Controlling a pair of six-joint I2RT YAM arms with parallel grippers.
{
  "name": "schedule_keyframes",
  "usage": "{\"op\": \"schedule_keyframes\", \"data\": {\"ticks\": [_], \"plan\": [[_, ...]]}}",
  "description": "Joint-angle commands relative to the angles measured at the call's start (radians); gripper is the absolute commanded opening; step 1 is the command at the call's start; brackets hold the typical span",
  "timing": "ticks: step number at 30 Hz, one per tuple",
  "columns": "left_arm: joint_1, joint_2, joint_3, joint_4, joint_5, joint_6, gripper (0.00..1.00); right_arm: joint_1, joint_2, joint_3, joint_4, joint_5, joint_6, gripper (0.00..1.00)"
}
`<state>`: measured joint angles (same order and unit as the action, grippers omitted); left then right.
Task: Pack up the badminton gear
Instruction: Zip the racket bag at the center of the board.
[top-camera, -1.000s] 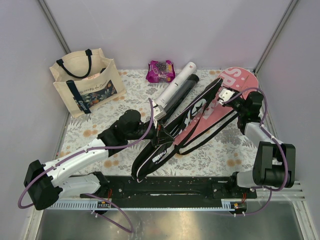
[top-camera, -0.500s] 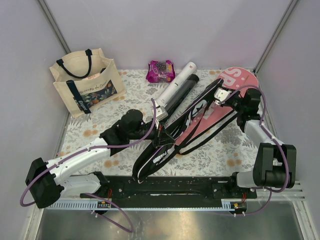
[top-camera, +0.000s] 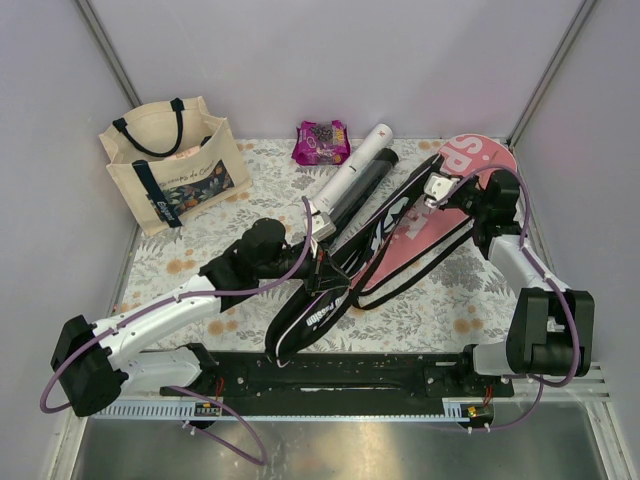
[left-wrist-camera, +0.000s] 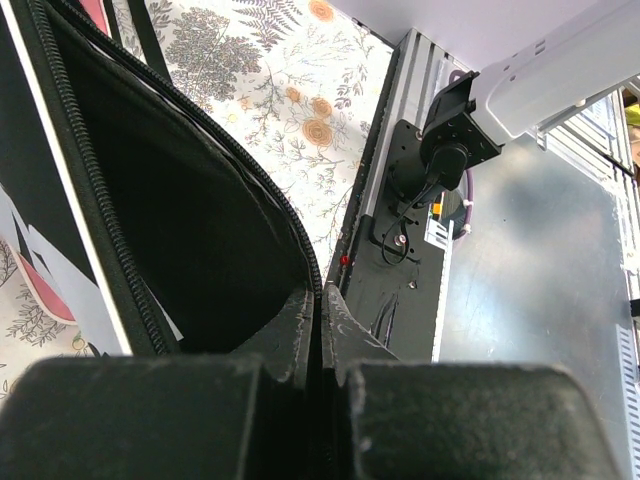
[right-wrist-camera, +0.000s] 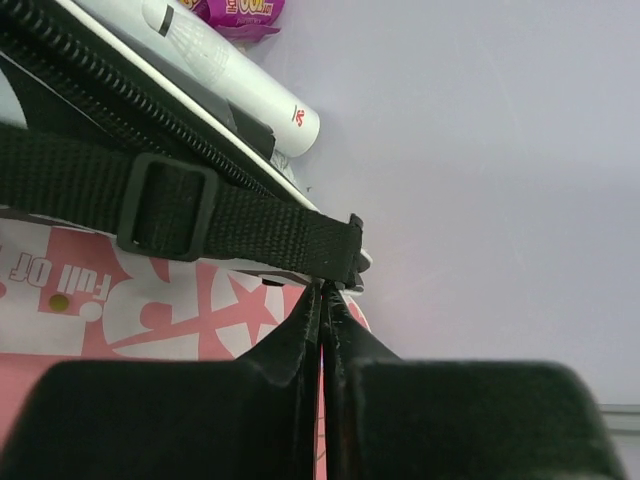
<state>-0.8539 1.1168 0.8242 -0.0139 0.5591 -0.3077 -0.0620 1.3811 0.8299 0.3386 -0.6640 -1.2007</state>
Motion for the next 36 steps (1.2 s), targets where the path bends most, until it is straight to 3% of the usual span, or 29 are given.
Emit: {"op": "schedule_keyframes", "data": {"ticks": [1, 13, 20, 31, 34, 36], "plan": [[0.003, -0.006, 0.047, 0.126, 0.053, -0.005, 0.0, 0.016, -0.037, 0.051, -0.073, -0.025, -0.005, 0.0], [0.013, 0.006, 0.055, 0.141, 0.044, -0.01, 0.0, 0.057, -0.114, 0.009, -0.139, -0.059, 0.242, 0.0], [0.013, 0.015, 0.05, 0.155, 0.035, -0.019, 0.0, 0.114, -0.207, -0.032, -0.225, -0.029, 0.303, 0.0], [0.015, 0.052, 0.038, 0.203, -0.008, -0.033, 0.0, 0.209, -0.404, -0.208, -0.194, -0.063, 0.492, 0.0], [0.013, 0.049, 0.039, 0.19, -0.018, -0.019, 0.0, 0.248, -0.468, -0.27, -0.139, 0.013, 0.545, 0.0], [0.013, 0.041, 0.041, 0.177, -0.019, -0.015, 0.0, 0.249, -0.496, -0.327, 0.032, 0.181, 0.686, 0.0]]}}
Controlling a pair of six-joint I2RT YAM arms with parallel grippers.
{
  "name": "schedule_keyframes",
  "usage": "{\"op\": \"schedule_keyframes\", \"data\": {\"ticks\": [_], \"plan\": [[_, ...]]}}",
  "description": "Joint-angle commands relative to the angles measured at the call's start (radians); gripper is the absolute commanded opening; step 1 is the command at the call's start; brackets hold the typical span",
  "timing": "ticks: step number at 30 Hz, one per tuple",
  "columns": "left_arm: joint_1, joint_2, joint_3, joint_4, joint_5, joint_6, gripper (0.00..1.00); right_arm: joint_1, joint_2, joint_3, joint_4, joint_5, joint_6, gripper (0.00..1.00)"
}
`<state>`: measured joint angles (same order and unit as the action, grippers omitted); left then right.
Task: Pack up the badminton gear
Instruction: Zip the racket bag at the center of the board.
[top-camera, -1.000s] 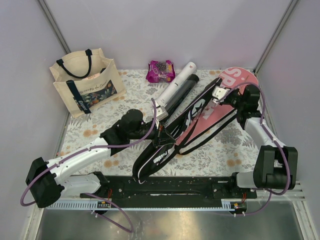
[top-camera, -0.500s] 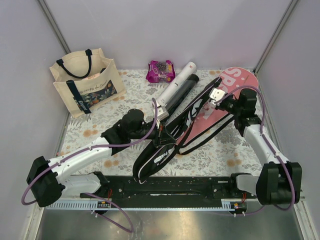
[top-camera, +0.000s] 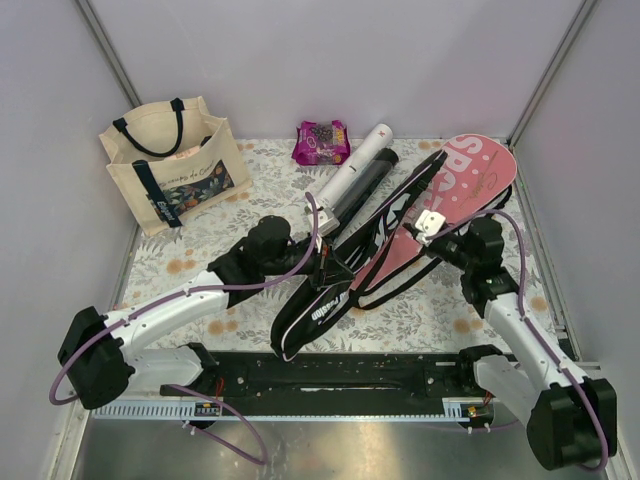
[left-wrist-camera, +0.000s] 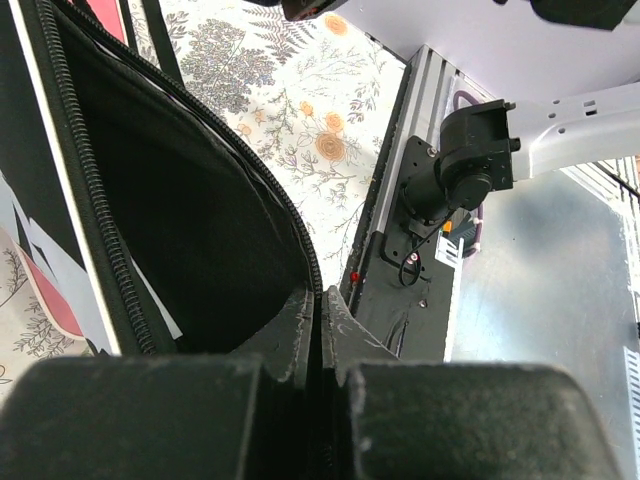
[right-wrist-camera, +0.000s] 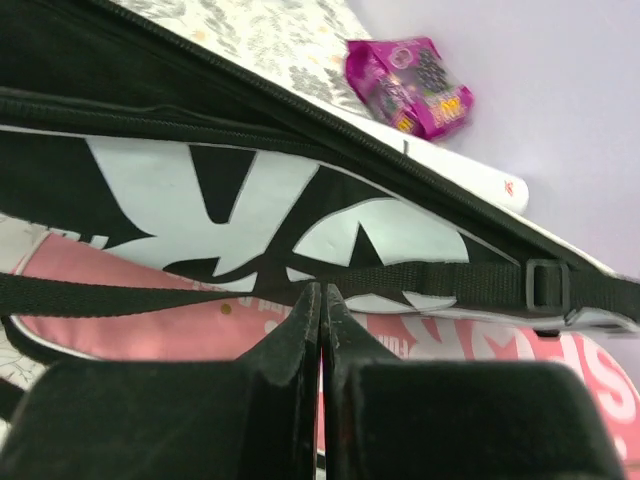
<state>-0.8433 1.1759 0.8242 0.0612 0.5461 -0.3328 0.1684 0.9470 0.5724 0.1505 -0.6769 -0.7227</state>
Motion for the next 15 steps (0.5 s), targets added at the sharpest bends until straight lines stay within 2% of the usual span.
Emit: {"op": "schedule_keyframes", "data": {"ticks": [1, 2, 4, 6, 7, 10, 13, 15], "plan": [[0.004, -0.022, 0.041, 0.097, -0.008, 0.014, 0.0, 0.017, -0.073, -0.078, 0.271, 0.254, 0.265, 0.0], [0.003, -0.031, 0.041, 0.094, -0.008, 0.012, 0.0, 0.017, -0.074, -0.069, 0.276, 0.343, 0.301, 0.02], [0.003, -0.047, 0.046, 0.077, -0.008, 0.014, 0.0, 0.013, -0.053, 0.033, 0.16, 0.603, 0.441, 0.17], [0.003, -0.059, 0.044, 0.072, -0.002, 0.012, 0.0, 0.002, 0.01, 0.197, -0.064, 0.715, 0.546, 0.21], [0.003, -0.065, 0.043, 0.069, -0.002, 0.011, 0.0, -0.004, 0.054, 0.271, -0.194, 0.711, 0.584, 0.22], [0.003, -0.076, 0.032, 0.072, -0.003, 0.008, 0.0, -0.05, 0.169, 0.461, -0.446, 0.573, 0.716, 0.27], [0.003, -0.079, 0.032, 0.054, -0.002, 0.012, 0.0, -0.191, 0.251, 0.511, -0.49, 0.242, 0.862, 0.33], [0.004, -0.076, 0.036, 0.042, -0.002, 0.017, 0.0, -0.263, 0.298, 0.52, -0.482, 0.089, 0.92, 0.36]]}}
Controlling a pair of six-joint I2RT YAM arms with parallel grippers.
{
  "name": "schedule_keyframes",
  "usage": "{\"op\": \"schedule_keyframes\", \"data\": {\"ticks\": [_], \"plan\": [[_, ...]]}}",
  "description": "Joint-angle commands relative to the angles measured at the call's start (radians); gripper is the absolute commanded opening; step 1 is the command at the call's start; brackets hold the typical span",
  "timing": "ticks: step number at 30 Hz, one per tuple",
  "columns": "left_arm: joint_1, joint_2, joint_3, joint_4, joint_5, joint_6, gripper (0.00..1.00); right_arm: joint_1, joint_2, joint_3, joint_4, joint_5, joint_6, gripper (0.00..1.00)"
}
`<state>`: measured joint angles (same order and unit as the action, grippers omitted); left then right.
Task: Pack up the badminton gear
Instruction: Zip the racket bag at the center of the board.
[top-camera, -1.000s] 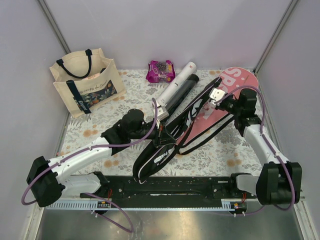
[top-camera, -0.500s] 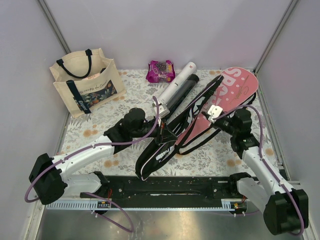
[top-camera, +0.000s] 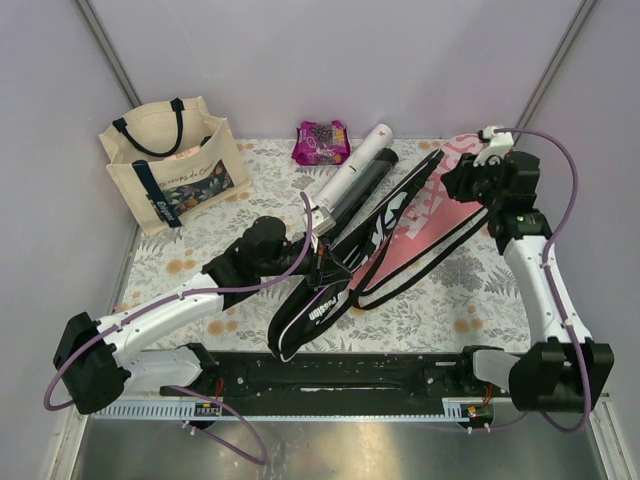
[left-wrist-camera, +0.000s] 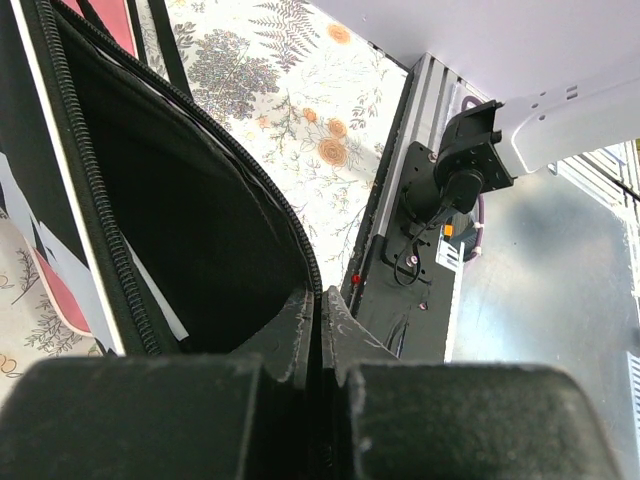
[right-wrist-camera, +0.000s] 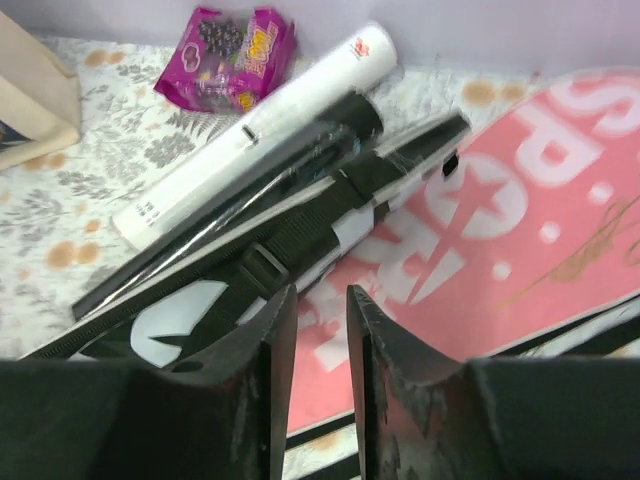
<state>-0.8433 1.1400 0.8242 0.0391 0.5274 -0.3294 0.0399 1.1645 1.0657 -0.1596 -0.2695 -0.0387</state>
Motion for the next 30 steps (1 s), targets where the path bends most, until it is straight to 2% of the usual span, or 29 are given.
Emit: {"op": "schedule_keyframes", "data": {"ticks": [1, 6, 10, 13, 20, 23, 30], "plan": [[0.003, -0.04, 0.039, 0.061, 0.022, 0.015, 0.0, -0.155, 0.108, 0.036, -0.175, -0.361, 0.241, 0.36], [0.004, -0.037, 0.049, 0.051, 0.026, 0.016, 0.0, -0.175, 0.213, 0.076, -0.149, -0.45, 0.247, 0.39], [0.004, -0.034, 0.052, 0.047, 0.029, 0.018, 0.0, -0.184, 0.328, 0.123, -0.109, -0.592, 0.237, 0.46], [0.003, -0.033, 0.053, 0.047, 0.029, 0.018, 0.0, -0.187, 0.377, 0.157, -0.097, -0.617, 0.214, 0.5], [0.004, -0.037, 0.064, 0.004, 0.032, 0.047, 0.0, -0.19, 0.383, 0.145, 0.058, -0.651, 0.192, 0.57], [0.003, -0.036, 0.064, -0.001, 0.042, 0.059, 0.0, -0.193, 0.386, 0.134, 0.136, -0.712, 0.172, 0.59], [0.003, -0.028, 0.067, -0.004, 0.069, 0.072, 0.0, -0.204, 0.428, 0.157, 0.149, -0.804, 0.109, 0.59]]}}
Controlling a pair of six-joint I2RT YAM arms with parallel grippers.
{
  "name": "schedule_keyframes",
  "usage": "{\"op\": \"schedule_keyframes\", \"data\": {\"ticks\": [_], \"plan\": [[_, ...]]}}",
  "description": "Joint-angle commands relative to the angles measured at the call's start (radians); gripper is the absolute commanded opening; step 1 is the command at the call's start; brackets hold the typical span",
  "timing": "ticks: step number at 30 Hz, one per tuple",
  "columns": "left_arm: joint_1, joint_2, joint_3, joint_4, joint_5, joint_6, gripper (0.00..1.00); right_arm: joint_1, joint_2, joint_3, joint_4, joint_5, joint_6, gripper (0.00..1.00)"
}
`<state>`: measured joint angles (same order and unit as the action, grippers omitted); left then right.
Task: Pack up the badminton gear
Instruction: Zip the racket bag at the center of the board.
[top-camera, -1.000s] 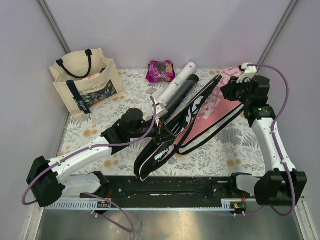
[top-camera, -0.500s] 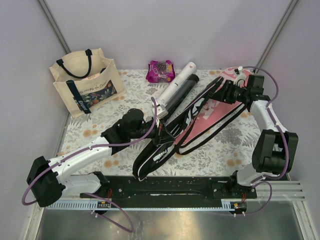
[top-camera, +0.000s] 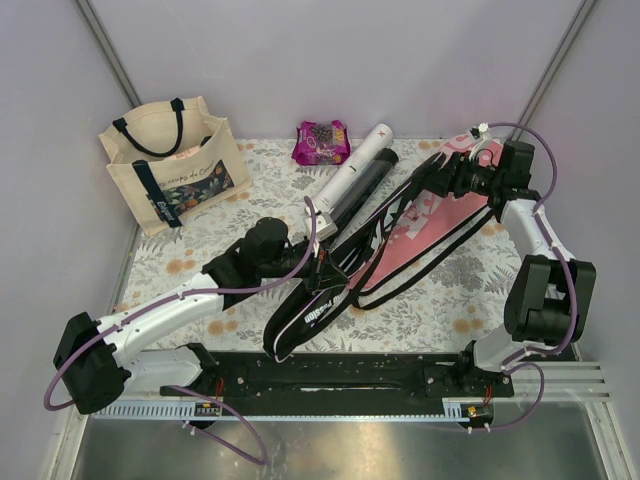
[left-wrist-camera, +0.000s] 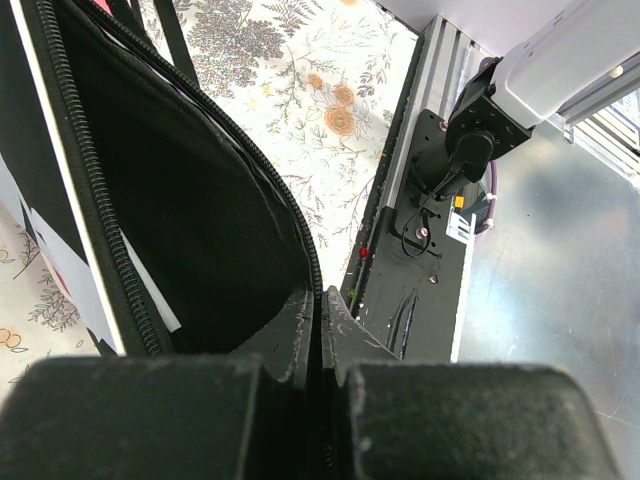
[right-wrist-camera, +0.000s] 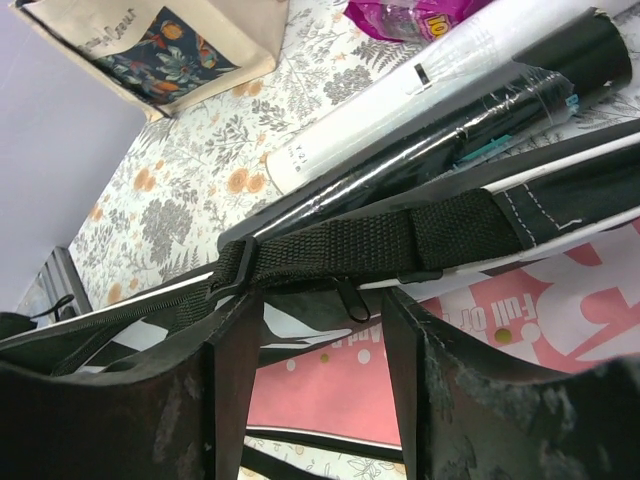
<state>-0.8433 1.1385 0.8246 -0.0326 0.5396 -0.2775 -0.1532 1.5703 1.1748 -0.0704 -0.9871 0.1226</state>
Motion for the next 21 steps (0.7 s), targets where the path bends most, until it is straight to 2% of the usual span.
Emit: {"op": "schedule_keyframes", "data": {"ticks": [1, 9, 11, 13, 16, 19, 21], "plan": [[0.003, -0.025, 0.068, 0.068, 0.059, 0.02, 0.0, -0.012, 0.023, 0.048, 0.061, -0.087, -0.057, 0.57], [0.003, -0.017, 0.079, 0.053, 0.06, 0.032, 0.0, -0.02, 0.039, 0.037, 0.06, -0.097, -0.084, 0.44], [0.006, -0.017, 0.079, 0.051, 0.057, 0.034, 0.0, -0.02, 0.042, 0.037, 0.107, -0.104, -0.072, 0.38], [0.006, -0.016, 0.076, 0.053, 0.054, 0.034, 0.0, -0.02, 0.045, 0.034, 0.127, -0.107, -0.061, 0.28], [0.006, -0.011, 0.079, 0.057, 0.056, 0.032, 0.0, -0.02, 0.036, 0.017, 0.188, -0.11, -0.026, 0.01], [0.004, -0.006, 0.08, 0.063, 0.045, 0.031, 0.0, -0.02, 0.017, -0.032, 0.299, -0.108, 0.101, 0.0], [0.004, 0.0, 0.084, 0.063, 0.033, 0.034, 0.0, -0.02, -0.007, -0.07, 0.301, -0.085, 0.126, 0.0]]}}
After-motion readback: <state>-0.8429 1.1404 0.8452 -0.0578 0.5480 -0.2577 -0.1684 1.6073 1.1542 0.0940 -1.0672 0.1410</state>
